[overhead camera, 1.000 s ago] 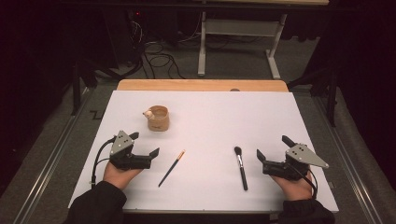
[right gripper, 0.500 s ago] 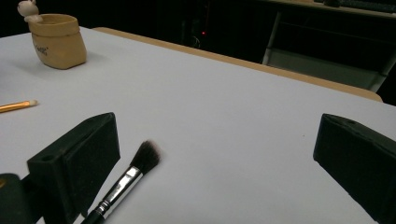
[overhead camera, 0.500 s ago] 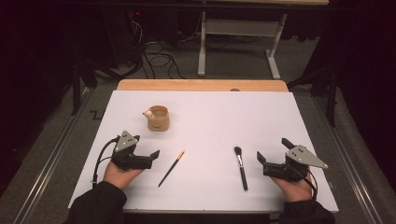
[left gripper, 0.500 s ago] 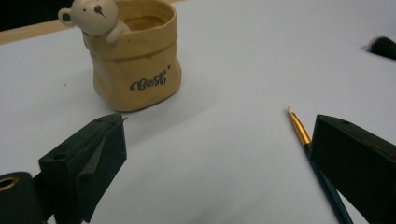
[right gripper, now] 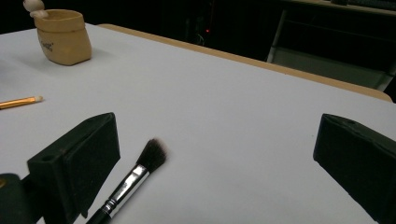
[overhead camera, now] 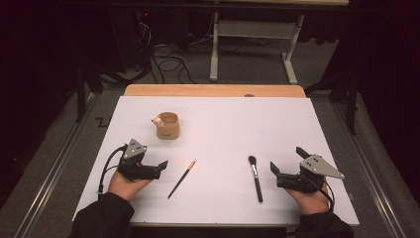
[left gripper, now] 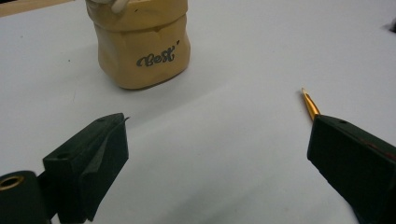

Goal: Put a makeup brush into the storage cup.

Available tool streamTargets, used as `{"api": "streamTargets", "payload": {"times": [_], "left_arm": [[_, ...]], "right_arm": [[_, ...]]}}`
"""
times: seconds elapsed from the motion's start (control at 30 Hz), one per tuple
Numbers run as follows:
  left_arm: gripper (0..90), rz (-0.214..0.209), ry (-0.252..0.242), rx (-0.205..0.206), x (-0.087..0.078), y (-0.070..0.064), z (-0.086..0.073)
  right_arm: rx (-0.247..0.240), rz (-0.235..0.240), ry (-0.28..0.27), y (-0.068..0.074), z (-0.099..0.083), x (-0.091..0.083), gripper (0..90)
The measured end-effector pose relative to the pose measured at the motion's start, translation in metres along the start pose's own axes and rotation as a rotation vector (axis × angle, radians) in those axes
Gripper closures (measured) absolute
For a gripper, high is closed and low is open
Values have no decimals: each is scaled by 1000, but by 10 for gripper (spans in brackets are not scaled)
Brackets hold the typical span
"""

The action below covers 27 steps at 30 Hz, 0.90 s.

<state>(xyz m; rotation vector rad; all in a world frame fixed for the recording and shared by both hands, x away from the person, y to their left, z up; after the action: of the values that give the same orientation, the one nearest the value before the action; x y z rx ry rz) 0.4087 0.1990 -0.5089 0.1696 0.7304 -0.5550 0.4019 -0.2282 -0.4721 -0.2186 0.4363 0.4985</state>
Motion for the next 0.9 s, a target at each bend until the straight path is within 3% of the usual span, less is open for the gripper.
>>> {"api": "streamTargets", "payload": {"times": [0.3, 0.67, 0.9], "left_arm": [[92, 6, 27, -57, -6, 8, 3], [84, 16, 131, -58, -11, 8, 7], [82, 8, 192, -106, -9, 18, 1]], "right_arm": [[-12, 16, 19, 4, 0, 7, 10], [9, 15, -5, 0, 0, 1, 12], [-3, 23, 3, 5, 0, 3, 12]]}}
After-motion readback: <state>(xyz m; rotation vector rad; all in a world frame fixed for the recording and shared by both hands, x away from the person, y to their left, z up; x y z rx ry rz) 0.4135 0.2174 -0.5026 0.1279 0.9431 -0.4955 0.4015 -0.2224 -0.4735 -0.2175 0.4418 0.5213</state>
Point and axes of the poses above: each handheld gripper's, and its own axes: x roughly forward along the jaws, z roughly out of its top, y roughly to its left, the point moved 7 cm from there along x, roughly forward along the jaws, and after that the axes turned 8 degrees about y, right-handed, at the moved point
